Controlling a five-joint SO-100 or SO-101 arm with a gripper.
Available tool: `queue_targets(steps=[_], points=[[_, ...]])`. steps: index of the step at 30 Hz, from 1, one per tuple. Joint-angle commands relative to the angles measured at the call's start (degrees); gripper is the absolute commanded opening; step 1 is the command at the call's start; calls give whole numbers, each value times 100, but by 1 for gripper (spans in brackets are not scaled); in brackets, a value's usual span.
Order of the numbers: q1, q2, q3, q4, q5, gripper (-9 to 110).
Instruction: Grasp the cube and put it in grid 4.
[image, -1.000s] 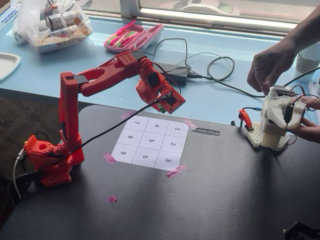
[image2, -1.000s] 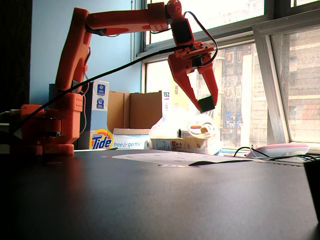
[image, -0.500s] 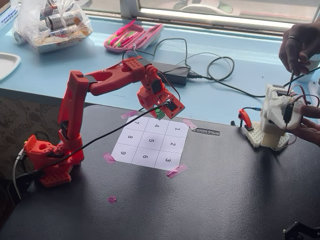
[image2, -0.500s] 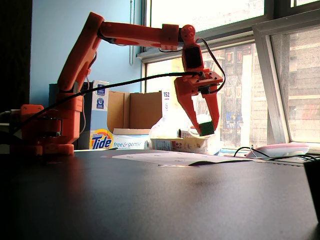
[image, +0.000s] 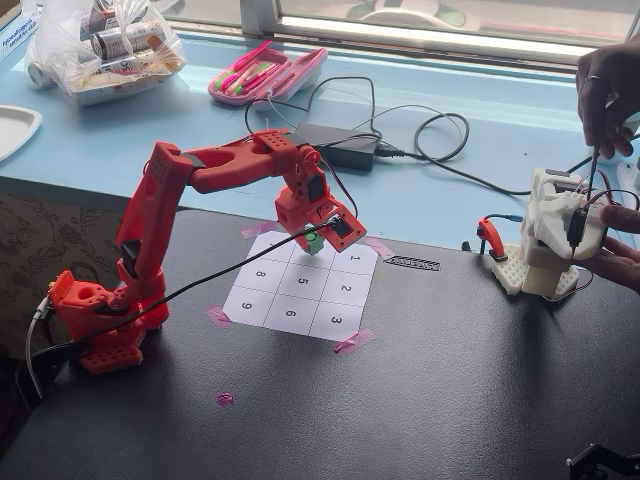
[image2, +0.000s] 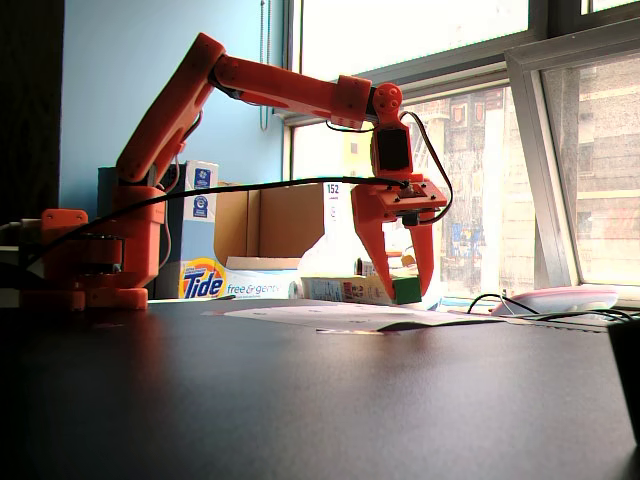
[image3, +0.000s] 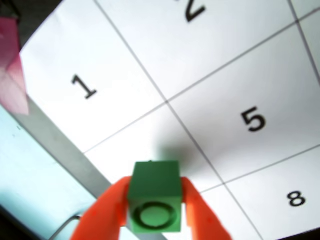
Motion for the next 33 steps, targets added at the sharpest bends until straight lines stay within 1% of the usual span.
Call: queue_targets(steps=[1, 3, 4, 7, 12, 19, 24, 28, 30, 33], points=[[-35, 53, -272, -44, 18, 0], [-35, 53, -272, -35, -79, 0], [-35, 53, -272, -26, -114, 3], [-26, 62, -246, 9, -176, 15], [-26, 79, -246, 79, -316, 30], [44, 193, -281, 70, -404, 31], [229, 879, -316, 211, -475, 32], [527, 1784, -325, 554, -589, 31], [712, 2259, -369, 765, -589, 21], [1037, 2936, -369, 1046, -589, 1]])
